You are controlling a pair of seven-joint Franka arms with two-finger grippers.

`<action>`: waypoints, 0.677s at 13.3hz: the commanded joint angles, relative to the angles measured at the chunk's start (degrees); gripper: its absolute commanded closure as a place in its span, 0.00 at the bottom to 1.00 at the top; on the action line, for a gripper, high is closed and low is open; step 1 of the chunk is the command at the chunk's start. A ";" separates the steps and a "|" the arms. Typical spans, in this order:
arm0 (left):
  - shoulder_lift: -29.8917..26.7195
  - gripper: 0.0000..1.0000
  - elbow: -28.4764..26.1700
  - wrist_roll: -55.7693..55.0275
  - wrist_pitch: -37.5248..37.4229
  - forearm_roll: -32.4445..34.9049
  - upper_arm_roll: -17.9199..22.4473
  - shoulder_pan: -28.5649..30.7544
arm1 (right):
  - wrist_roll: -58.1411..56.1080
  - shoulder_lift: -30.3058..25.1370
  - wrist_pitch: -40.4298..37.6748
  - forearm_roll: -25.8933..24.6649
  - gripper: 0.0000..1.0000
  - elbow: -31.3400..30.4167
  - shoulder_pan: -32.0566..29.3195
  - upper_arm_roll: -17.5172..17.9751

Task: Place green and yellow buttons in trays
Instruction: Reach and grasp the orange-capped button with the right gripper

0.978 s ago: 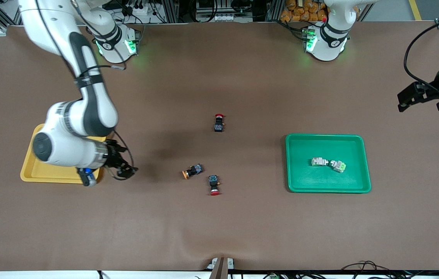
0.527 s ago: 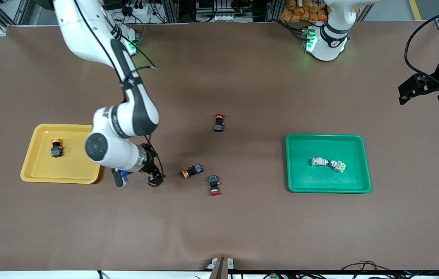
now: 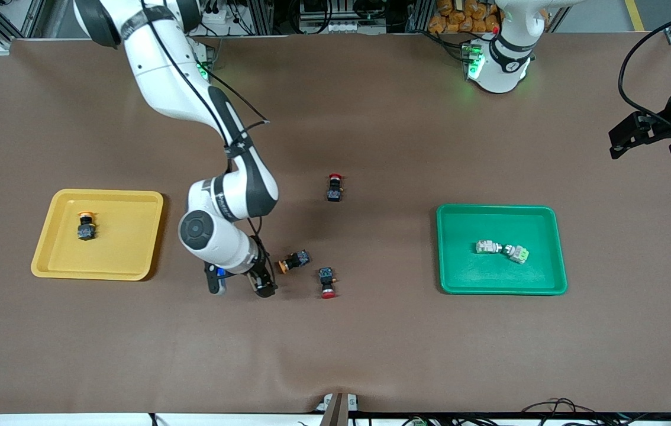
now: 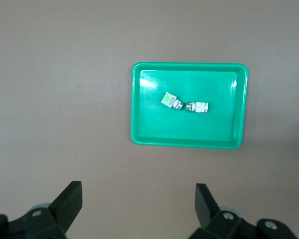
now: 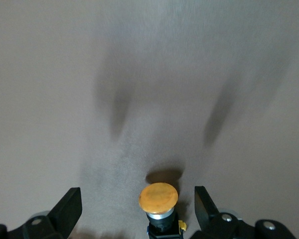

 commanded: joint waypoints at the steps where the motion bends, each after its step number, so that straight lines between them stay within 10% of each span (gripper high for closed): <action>1: -1.44 0.00 -0.52 1.00 -0.64 -0.85 0.60 -0.22 | 2.31 2.52 0.55 0.46 0.00 2.35 2.17 -0.19; 3: -1.53 0.00 -0.52 1.00 -0.64 -0.85 0.60 -0.22 | 3.89 3.23 1.61 0.19 0.08 2.35 3.23 -0.28; 5: -1.53 0.00 -0.52 1.00 -0.64 -0.85 0.52 -0.22 | 3.89 3.84 1.70 -0.16 0.38 2.26 4.02 -0.28; 7: -1.53 0.00 -0.52 0.91 -0.64 -0.85 0.34 -0.22 | 3.54 3.84 1.44 -2.35 0.89 2.26 4.02 -0.28; 9: -1.53 0.00 -0.52 1.00 -0.64 -0.93 0.34 -0.30 | 3.02 3.49 0.92 -3.06 1.00 2.17 3.85 -0.28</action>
